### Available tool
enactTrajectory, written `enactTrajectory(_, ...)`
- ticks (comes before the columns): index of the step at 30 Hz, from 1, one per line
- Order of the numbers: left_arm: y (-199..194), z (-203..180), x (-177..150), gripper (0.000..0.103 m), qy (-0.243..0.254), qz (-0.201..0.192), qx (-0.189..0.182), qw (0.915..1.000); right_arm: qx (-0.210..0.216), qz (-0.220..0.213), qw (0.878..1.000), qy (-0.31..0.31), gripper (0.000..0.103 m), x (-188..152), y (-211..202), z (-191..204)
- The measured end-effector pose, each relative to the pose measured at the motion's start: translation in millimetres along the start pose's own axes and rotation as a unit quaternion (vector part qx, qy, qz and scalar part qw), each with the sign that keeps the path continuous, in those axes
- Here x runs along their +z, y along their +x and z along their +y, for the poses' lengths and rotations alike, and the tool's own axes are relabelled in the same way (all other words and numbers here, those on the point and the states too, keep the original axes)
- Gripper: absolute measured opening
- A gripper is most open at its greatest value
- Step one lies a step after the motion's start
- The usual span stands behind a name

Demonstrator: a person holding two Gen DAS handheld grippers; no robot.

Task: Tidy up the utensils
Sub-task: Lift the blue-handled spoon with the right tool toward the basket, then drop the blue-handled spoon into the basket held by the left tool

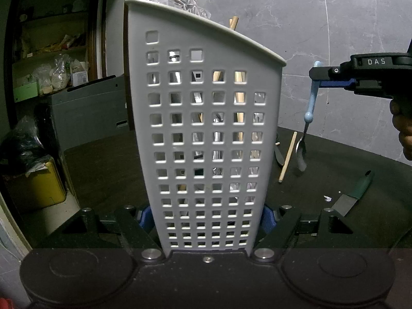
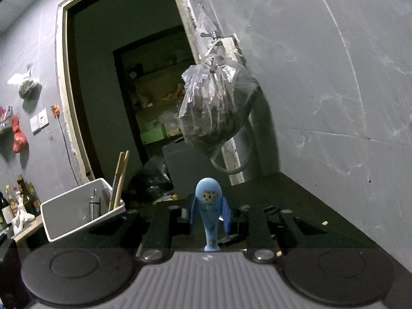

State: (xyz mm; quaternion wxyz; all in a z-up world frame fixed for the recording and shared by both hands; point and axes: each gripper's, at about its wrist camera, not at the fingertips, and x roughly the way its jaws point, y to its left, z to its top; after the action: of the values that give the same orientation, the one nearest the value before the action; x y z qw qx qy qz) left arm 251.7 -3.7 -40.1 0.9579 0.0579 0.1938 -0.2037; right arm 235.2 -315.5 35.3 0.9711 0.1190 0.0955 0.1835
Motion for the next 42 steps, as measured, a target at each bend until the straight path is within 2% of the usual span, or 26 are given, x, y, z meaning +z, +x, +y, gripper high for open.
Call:
enactTrajectory(9, 0.0, -0.3, 0.0, 0.077, 0.0, 0.0, 0.0, 1.0, 0.006, 0.007, 1.0, -0.008, 0.023, -4.8, 0.6, 6.6)
enactTrajectory(16, -0.2, 0.0, 0.0, 0.077, 0.0, 0.0, 0.0, 1.0, 0.023, -0.029, 0.999, -0.032, 0.023, 20.3, -15.0, 27.6)
enactTrajectory(24, -0.8, -0.5, 0.0, 0.077, 0.002, 0.001, 0.002, 1.0, 0.093, -0.088, 0.988, -0.088, 0.023, 76.6, -32.5, 81.0)
enactTrajectory(28, -1.0, -0.8, 0.1, 0.077, 0.002, 0.0, 0.002, 1.0, 0.132, -0.098, 0.98, -0.115, 0.023, 88.9, -22.8, 109.8)
enactTrajectory(35, -1.6, -1.0, 0.3, 0.077, 0.0, 0.0, 0.001, 1.0, 0.17, -0.08, 0.973, -0.134, 0.023, 78.0, 10.5, 143.0)
enactTrajectory(42, -1.6, -0.1, 0.0, 0.077, -0.001, -0.001, 0.0, 1.0, 0.169, -0.025, 0.977, -0.129, 0.023, 47.4, 37.6, 142.6)
